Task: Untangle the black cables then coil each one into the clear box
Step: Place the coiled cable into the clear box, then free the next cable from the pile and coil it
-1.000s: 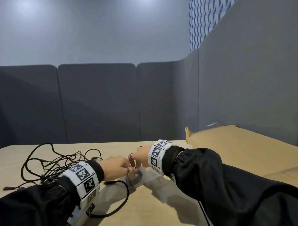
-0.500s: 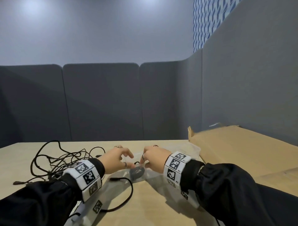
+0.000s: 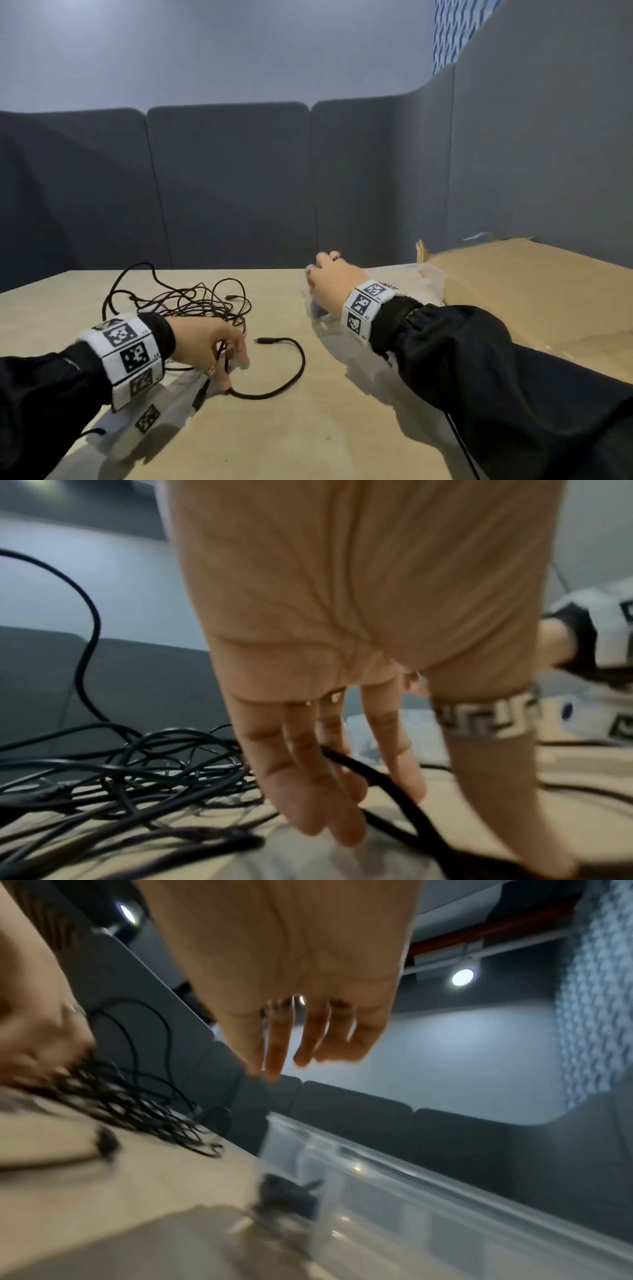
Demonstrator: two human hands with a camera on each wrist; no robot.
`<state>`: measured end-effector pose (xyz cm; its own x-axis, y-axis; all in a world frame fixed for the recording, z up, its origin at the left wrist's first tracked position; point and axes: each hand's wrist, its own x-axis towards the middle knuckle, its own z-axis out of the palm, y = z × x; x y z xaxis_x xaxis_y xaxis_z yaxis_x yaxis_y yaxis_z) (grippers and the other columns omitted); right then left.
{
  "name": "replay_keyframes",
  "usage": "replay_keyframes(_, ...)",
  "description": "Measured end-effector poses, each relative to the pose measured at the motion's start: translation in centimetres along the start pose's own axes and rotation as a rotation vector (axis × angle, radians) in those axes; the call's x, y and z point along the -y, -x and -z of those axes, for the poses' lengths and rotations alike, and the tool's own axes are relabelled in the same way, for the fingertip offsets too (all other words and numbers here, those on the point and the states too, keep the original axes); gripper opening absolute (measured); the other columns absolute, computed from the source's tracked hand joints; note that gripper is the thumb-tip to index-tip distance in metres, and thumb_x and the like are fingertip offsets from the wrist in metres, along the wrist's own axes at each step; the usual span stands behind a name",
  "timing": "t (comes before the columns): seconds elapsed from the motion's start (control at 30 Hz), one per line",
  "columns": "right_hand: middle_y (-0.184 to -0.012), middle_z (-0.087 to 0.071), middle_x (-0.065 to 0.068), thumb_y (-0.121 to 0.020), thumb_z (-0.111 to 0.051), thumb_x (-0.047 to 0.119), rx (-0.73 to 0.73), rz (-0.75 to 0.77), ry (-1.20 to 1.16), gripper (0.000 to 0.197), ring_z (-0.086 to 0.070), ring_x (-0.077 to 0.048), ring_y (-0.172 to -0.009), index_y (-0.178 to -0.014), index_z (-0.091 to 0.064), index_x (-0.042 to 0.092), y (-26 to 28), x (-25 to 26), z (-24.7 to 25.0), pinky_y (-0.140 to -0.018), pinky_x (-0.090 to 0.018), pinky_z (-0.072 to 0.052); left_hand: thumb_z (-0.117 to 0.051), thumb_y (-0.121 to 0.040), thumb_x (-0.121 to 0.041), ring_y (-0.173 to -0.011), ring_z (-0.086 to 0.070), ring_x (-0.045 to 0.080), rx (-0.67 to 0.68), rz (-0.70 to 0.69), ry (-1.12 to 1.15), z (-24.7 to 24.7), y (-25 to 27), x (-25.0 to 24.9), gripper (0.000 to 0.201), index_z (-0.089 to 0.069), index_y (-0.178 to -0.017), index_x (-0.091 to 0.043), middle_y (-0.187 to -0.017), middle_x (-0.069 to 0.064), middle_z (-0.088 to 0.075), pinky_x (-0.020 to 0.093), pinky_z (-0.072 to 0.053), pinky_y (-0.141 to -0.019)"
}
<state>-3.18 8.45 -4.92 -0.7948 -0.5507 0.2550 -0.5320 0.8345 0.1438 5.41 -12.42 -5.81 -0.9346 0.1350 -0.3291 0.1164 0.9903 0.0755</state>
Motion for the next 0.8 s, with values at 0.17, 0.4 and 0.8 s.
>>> replay_keyframes(0.17,-0.079,-0.065,-0.004,-0.082,-0.06,0.057,0.471,0.114,-0.055,0.055,-0.059,-0.025,-0.072,-0.097,-0.068,0.005,1.2,4.0,-1.4,-0.068,-0.031,-0.046,-0.064,-0.082,-0.01,-0.077,-0.05,-0.005,-0.106,-0.037,-0.123,-1.1,0.0,0.2,0.033,-0.062,-0.108,-0.03,-0.088,-0.022,-0.054,0.006,-0.04,-0.063)
replay_keyframes(0.4,-0.101,-0.072,-0.009,-0.081,-0.066,0.046,0.522,0.001,-0.14,0.045,-0.069,-0.027,-0.094,-0.104,-0.07,0.008,1.9,1.5,-0.1,-0.083,-0.039,-0.057,-0.05,-0.084,0.0,-0.106,-0.054,0.008,-0.311,0.086,-0.126,0.3,0.5,3.6,0.05,-0.054,-0.121,-0.033,-0.12,-0.011,-0.057,0.016,-0.045,-0.085)
replay_keyframes(0.8,-0.076,-0.06,-0.005,-0.093,-0.053,0.029,0.504,0.012,-0.045,0.027,-0.058,-0.025,-0.07,-0.085,-0.066,0.006,0.2,3.5,-1.3,-0.067,-0.03,-0.049,-0.067,-0.081,-0.022,-0.119,-0.049,0.017,-0.361,0.221,-0.164,0.1,-0.9,4.5,0.069,-0.032,-0.139,-0.032,-0.133,0.0,-0.047,0.025,-0.041,-0.097)
